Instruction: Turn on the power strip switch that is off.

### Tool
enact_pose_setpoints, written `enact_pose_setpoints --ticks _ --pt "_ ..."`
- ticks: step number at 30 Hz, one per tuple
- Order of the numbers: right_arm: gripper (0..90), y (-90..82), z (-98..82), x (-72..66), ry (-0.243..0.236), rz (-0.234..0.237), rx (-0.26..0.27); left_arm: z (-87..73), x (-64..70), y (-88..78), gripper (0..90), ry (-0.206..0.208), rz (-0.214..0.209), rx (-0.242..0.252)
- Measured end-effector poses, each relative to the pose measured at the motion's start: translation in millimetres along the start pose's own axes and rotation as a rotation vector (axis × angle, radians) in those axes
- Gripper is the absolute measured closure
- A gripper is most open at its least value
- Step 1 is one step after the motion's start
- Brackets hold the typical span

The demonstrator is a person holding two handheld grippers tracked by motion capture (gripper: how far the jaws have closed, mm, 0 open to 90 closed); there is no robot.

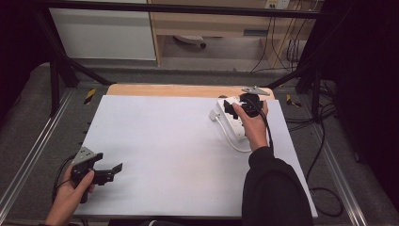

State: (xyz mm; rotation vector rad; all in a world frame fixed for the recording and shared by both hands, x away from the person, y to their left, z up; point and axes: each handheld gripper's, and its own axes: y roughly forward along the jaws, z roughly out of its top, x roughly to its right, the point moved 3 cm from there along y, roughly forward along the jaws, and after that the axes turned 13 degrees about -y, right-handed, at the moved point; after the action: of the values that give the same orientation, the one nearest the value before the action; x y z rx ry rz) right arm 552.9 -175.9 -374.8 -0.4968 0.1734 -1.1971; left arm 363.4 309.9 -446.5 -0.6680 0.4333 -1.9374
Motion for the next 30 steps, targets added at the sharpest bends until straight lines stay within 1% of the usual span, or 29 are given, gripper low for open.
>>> enact_pose_setpoints --ticks 10,12,16,19,24,28,30 --pt "6.1 -16.0 6.4 3.0 -0.019 0.031 0.048 -0.5 -0.9 -1.0 7.9 -0.009 -0.001 0.001" --pt "6.3 -19.4 7.4 3.9 -0.007 0.042 0.055 -0.7 -1.0 -0.6 7.9 -0.008 0.001 -0.003" --pt "6.4 -26.5 9.1 5.5 -0.018 0.043 0.064 -0.7 -0.7 -0.3 7.9 -0.009 0.001 -0.004" --pt "6.5 -32.4 10.3 6.2 -0.017 0.060 0.079 -0.8 -0.8 -0.2 7.9 -0.010 0.000 -0.005" --pt "6.7 -41.8 10.0 7.3 -0.026 0.067 0.083 -0.7 -0.3 -0.2 7.9 -0.008 0.001 -0.004" --pt "6.8 -50.1 8.8 7.6 -0.026 0.079 0.091 -1.2 -0.5 -0.5 7.9 -0.012 0.006 -0.005" --pt "7.3 -54.3 8.5 7.9 -0.021 0.087 0.092 -1.5 -1.3 -1.4 7.9 -0.008 0.007 -0.007"
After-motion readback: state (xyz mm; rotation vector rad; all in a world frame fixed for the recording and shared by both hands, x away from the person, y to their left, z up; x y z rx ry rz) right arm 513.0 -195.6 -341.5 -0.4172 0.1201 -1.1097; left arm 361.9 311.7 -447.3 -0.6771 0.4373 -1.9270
